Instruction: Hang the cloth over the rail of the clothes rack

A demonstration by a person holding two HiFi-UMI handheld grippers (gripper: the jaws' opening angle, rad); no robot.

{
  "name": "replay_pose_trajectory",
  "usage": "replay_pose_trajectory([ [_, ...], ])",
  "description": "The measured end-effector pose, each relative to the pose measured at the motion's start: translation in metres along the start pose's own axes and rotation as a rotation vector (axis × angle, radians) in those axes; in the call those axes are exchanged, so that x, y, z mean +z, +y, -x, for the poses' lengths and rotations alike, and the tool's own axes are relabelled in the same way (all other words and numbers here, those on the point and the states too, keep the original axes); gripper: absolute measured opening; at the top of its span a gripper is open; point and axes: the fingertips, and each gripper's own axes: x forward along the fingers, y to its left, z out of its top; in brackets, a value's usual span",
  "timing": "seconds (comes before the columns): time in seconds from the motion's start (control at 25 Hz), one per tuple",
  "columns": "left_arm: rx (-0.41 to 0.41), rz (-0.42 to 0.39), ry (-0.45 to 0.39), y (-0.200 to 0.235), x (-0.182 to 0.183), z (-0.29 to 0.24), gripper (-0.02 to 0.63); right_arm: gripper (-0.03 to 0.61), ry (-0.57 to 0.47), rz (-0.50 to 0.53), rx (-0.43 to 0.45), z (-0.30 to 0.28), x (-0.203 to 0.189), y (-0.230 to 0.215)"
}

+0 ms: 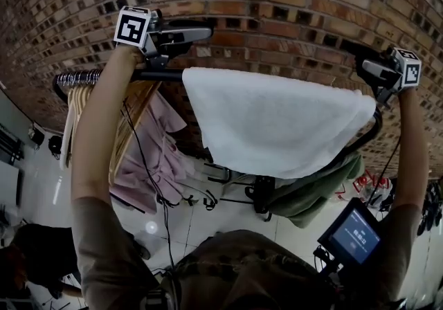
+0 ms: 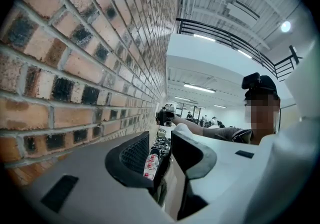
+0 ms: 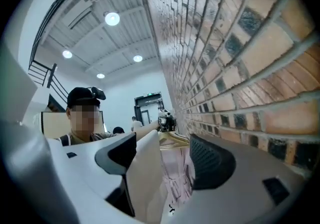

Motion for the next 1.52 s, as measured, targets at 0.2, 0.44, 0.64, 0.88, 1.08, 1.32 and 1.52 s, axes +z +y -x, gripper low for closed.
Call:
replay_pose_trajectory([
  [0.2, -0.002, -0.042, -0.014, 0.000, 0.004, -0.003, 0.137, 0.333, 0.001, 0.101, 0.021, -0.016, 0.003, 0.011],
  [0.44, 0.073, -0.128, -0.144, -0.003, 0.036, 0.005, 0.003, 0.067, -0.050, 0.223, -0.164, -0.013, 0.037, 0.005],
  [0.64, 0.127, -0.271, -0.211, -0.018, 0.062, 0.003, 0.003, 0.006, -0.106, 0.322, -0.210, -0.025, 0.059, 0.021],
  [0.88, 0.100, -0.307, -0.221, -0.053, 0.083, -0.006, 0.003, 0.005, -0.182, 0.360, -0.186, -0.034, 0.078, 0.052],
  [1.08, 0.082, -0.263, -0.195, -0.066, 0.080, -0.009, 0.003, 0.006, -0.182, 0.308, -0.097, -0.048, 0.077, 0.073],
  [1.32, 0.054, -0.221, -0.220, -0.094, 0.065, -0.005, 0.003, 0.005, -0.067, 0.337, -0.053, -0.068, 0.050, 0.099],
  [1.52, 0.016, -0.232, -0.241, -0.124, 0.049, 0.011, 0.003, 0.006, 0.014, 0.376, -0.078, -0.067, 0.027, 0.117],
])
